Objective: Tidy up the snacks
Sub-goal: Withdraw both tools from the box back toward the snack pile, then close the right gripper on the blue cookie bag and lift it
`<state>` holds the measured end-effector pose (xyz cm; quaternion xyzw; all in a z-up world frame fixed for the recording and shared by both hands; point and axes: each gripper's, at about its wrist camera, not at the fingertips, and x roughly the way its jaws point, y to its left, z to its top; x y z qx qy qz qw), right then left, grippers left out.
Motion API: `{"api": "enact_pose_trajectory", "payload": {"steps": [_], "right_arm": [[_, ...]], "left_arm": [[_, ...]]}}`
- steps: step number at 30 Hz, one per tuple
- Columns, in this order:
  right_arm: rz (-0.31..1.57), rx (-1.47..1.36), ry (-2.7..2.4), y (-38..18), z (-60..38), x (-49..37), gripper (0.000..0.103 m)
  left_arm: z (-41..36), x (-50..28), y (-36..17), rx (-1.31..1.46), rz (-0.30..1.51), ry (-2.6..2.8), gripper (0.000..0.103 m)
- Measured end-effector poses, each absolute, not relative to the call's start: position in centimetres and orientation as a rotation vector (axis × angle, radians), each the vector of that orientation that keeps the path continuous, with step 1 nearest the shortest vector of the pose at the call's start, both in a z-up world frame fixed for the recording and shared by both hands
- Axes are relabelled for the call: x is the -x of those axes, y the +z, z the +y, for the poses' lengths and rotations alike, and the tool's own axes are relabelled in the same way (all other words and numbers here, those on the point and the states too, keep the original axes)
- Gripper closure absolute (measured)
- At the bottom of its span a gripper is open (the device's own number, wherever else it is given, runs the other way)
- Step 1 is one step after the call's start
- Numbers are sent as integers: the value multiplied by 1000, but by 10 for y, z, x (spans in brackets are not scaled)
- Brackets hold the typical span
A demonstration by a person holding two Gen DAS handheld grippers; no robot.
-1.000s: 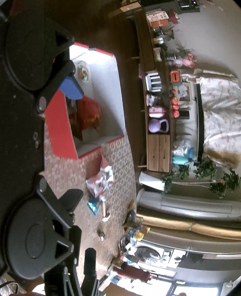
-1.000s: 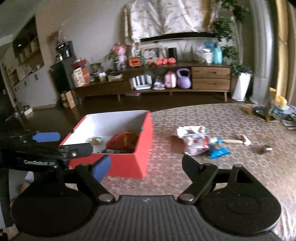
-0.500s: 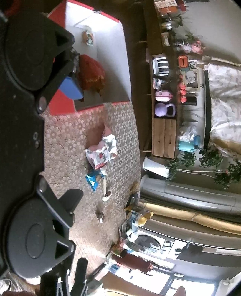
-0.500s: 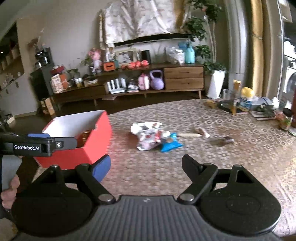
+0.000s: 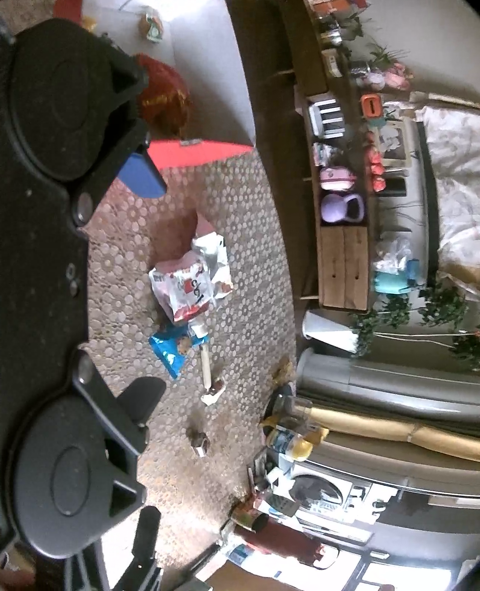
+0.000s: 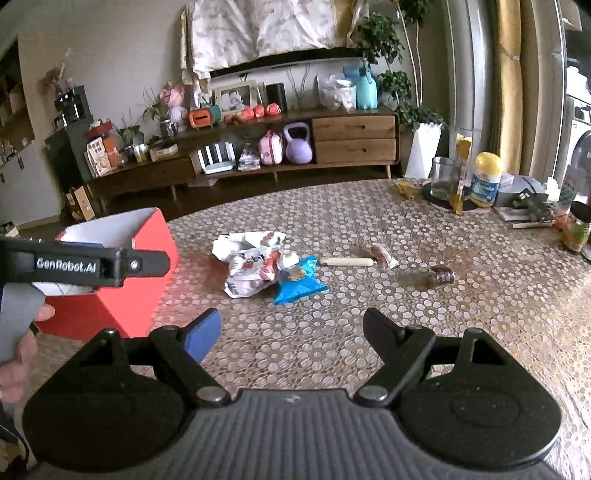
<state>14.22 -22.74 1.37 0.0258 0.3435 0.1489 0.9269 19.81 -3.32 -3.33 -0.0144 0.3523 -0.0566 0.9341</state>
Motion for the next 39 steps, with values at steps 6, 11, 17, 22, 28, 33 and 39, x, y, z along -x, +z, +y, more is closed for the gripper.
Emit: {"api": "enact_pose_trajectory", "payload": {"steps": [6, 11, 17, 22, 28, 33, 39], "right_arm": [[716, -23, 337, -7, -223, -171, 19], [719, 20, 351, -25, -212, -195, 19], [744, 25, 354, -48, -201, -228, 19], [771, 22, 353, -67, -194, -254, 19], [794, 18, 365, -84, -186, -278, 19], [806, 28, 376, -95, -178, -291, 19], [812, 43, 373, -106, -170, -303, 24]], "left_arm": [[-38, -232, -50, 25, 765, -107, 2], [-37, -264, -62, 65, 820, -84, 3], [-36, -300, -81, 108, 868, -45, 7], [-31, -328, -96, 177, 908, -19, 9], [-36, -352, -118, 171, 940, -6, 11], [-32, -364, -131, 212, 954, -5, 13], [-30, -369, -144, 244, 968, -23, 18]]}}
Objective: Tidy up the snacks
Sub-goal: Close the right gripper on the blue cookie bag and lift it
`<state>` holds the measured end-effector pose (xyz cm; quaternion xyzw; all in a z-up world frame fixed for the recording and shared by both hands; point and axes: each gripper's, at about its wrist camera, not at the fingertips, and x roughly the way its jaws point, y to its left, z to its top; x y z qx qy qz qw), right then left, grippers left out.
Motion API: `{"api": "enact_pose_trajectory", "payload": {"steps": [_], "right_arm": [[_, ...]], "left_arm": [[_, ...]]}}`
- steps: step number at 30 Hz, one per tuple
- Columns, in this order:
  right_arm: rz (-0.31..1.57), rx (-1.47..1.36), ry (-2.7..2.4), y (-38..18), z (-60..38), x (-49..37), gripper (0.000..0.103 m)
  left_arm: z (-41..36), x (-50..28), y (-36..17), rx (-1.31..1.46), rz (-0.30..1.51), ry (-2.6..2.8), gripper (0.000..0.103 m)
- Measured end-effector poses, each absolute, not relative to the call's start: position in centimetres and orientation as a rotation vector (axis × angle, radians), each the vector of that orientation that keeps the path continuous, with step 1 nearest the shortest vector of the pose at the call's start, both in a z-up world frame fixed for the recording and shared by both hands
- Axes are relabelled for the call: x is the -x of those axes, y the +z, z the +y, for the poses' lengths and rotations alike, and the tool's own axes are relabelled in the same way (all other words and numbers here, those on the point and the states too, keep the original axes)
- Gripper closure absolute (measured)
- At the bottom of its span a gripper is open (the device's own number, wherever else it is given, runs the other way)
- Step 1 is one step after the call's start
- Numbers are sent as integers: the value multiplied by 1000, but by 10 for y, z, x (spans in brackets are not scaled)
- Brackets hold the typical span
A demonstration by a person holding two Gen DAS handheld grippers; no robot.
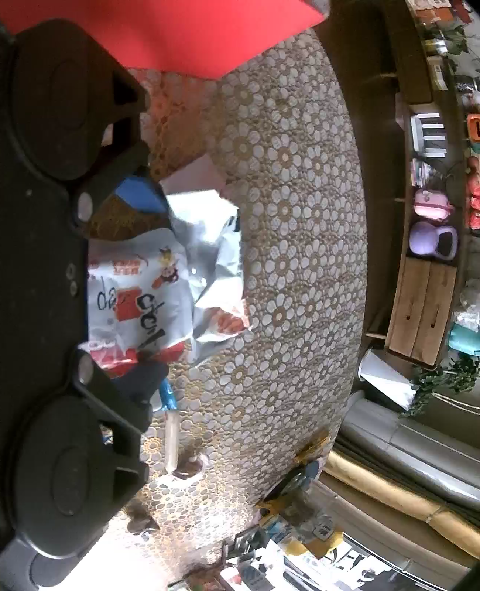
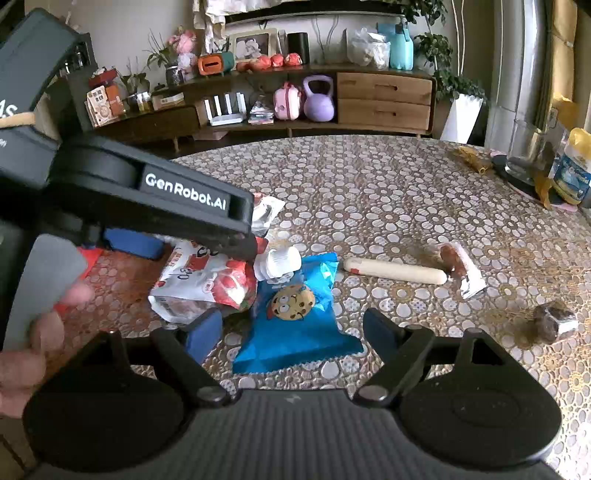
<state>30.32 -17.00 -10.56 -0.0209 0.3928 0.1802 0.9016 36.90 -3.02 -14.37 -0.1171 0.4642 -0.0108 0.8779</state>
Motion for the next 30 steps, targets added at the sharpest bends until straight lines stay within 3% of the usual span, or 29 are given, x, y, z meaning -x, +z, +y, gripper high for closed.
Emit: {"api": "enact_pose_trajectory", "payload": {"steps": [6, 10, 15, 19, 20, 21, 22, 27, 30], "right_arm": [[807, 46, 369, -110, -165, -306, 28], [800, 55, 389, -109, -164, -302, 44], [795, 61, 382, -106, -167, -292, 54], [801, 58, 374, -102, -173, -281, 57], [803, 58, 371, -100, -175, -278, 57], [803, 55, 368, -98, -178, -274, 58], [806, 55, 361, -96, -180, -271, 58], [811, 40, 343, -86, -194, -253, 59], [803, 46, 342, -79, -199, -243, 59]], "left_arm": [[-28, -367, -146, 287, 952, -36, 25], [-28, -363, -144, 287, 935, -34, 28], [-24, -355, -141, 308, 933, -30, 35], [-25, -343, -135, 299, 919, -44, 39], [-25, -340, -133, 303, 919, -50, 43], [-26, -337, -131, 295, 917, -44, 73], [-27, -334, -131, 286, 924, -35, 80], [-25, -322, -128, 300, 944, -63, 94], [-30, -315, -125, 297, 949, -79, 94]]}}
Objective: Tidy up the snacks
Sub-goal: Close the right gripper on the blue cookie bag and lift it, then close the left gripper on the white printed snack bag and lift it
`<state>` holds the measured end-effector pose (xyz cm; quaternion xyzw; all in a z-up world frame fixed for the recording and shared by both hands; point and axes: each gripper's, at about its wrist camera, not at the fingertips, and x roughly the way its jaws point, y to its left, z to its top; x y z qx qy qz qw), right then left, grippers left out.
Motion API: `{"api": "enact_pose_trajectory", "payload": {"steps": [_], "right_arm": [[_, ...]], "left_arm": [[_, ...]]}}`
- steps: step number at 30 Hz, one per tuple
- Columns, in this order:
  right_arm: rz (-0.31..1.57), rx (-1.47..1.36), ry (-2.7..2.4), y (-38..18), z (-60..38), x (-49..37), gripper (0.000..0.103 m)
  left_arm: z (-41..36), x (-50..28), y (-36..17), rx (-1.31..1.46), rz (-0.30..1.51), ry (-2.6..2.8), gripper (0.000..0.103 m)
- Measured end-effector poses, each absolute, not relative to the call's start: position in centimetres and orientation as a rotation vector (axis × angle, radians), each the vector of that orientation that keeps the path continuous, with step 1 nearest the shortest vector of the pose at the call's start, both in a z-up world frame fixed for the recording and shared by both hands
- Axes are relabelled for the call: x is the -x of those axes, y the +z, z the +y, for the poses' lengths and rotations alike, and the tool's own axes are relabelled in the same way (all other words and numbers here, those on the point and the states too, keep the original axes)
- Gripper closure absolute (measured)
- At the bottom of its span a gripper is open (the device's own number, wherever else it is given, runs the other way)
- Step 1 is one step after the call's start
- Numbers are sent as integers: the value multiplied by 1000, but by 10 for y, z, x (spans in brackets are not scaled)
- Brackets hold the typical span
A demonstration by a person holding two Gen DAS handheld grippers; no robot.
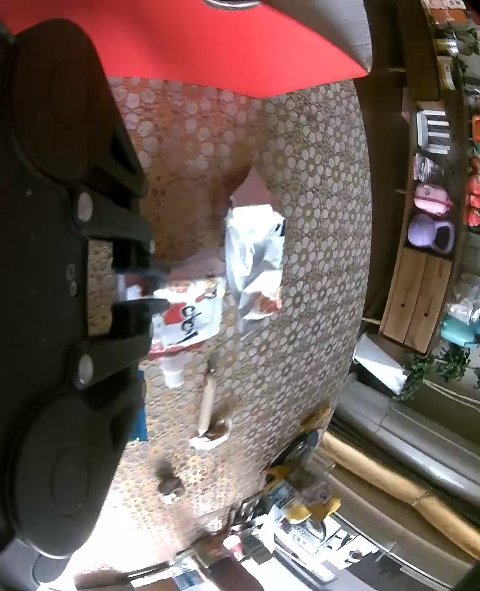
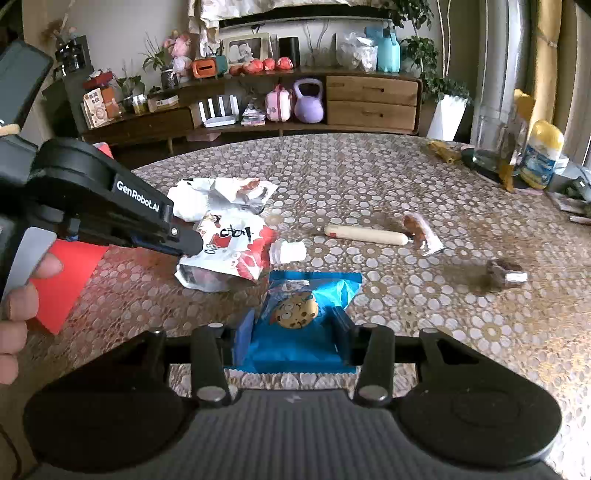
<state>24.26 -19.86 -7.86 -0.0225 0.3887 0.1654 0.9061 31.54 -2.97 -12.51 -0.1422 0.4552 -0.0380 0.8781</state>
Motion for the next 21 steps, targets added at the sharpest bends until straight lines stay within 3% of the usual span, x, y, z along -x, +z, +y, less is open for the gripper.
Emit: {"api": "enact_pose_trajectory", "payload": {"steps": [4, 6, 10, 11, 13, 14, 15, 21], "right_arm": [[793, 37, 335, -72, -205, -230, 59], [798, 27, 333, -72, -208, -225, 59], [802, 6, 331, -73, -217, -222, 59], [801, 2, 331, -74, -218, -220, 59], [800, -6, 333, -75, -221, -220, 59], [800, -10, 333, -76, -222, -220, 59], [800, -14, 334, -76, -223, -220, 59], [800, -36, 340, -80, -225, -223, 59]], "left_arm": [[-32, -309, -123, 277, 959, -99, 93], [-31, -307, -121, 266, 959, -99, 84], [-29, -308, -117, 251, 948, -88, 74], [-28, -309, -116, 256, 942, -85, 66], [-27, -309, -114, 263, 930, -77, 38], [-28, -309, -112, 257, 915, -67, 15], [-29, -308, -110, 246, 892, -53, 7], [-43, -331, -112, 242, 885, -40, 3]]}}
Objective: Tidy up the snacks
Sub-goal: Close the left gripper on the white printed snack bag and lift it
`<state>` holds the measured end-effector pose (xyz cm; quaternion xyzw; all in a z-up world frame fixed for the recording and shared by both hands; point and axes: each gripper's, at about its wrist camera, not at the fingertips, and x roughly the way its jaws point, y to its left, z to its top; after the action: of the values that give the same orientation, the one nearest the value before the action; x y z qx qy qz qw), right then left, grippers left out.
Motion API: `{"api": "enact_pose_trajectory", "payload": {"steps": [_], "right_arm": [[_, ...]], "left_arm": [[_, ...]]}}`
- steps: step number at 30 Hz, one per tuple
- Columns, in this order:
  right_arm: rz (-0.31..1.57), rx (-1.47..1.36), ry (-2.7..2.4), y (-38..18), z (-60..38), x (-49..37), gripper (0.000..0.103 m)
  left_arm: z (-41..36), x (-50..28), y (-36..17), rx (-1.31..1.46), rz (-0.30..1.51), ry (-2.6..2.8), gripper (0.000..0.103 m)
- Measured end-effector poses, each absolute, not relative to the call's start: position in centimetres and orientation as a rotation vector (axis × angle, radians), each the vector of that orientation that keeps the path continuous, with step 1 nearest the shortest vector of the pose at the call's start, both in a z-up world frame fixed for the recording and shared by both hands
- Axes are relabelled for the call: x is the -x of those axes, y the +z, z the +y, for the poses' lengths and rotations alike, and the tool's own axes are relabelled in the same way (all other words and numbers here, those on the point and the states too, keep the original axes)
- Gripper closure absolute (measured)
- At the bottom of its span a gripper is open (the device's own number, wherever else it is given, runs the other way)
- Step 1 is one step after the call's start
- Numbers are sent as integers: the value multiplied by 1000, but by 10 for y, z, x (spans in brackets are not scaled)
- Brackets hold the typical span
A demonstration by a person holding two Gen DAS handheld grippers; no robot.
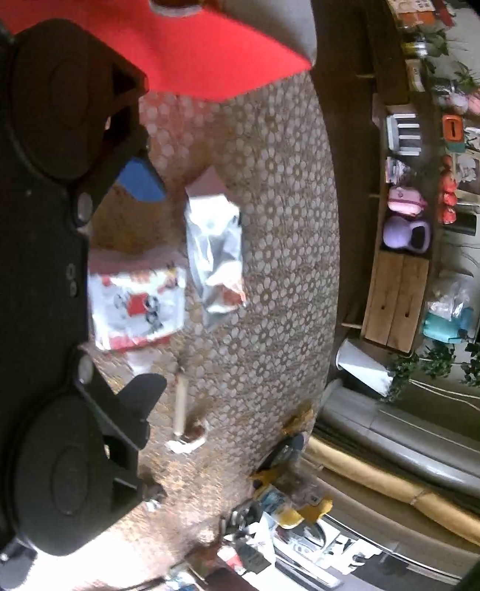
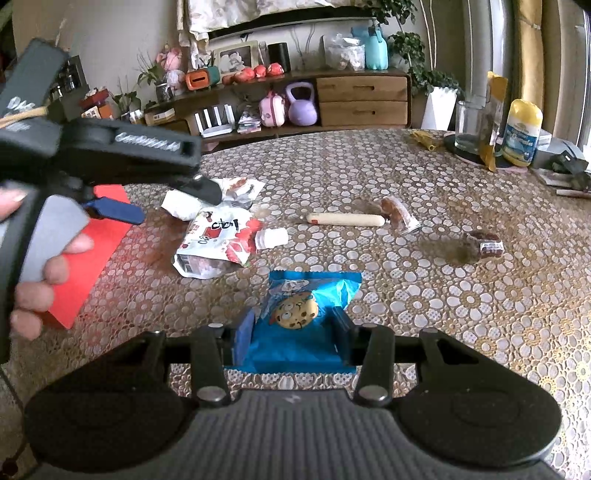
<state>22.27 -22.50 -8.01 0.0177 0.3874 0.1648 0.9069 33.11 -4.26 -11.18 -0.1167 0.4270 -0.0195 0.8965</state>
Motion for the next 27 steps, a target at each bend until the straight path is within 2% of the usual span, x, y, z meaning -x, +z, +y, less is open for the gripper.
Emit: {"api": "enact_pose_trajectory", "payload": {"steps": [14, 17, 20, 27], "right_arm": [[815, -58, 350, -96, -232, -234, 59], [813, -59, 353, -96, -232, -234, 59], [813, -59, 354, -96, -232, -235, 59], [818, -58, 345, -94, -232, -233, 59]], "left_arm": [[-58, -364, -154, 219, 963, 13, 4], [-60, -362, -156, 200, 943, 20, 12], [-62, -358, -154, 196, 911, -12, 35], [-63, -345, -151, 173, 892, -19, 40]]}}
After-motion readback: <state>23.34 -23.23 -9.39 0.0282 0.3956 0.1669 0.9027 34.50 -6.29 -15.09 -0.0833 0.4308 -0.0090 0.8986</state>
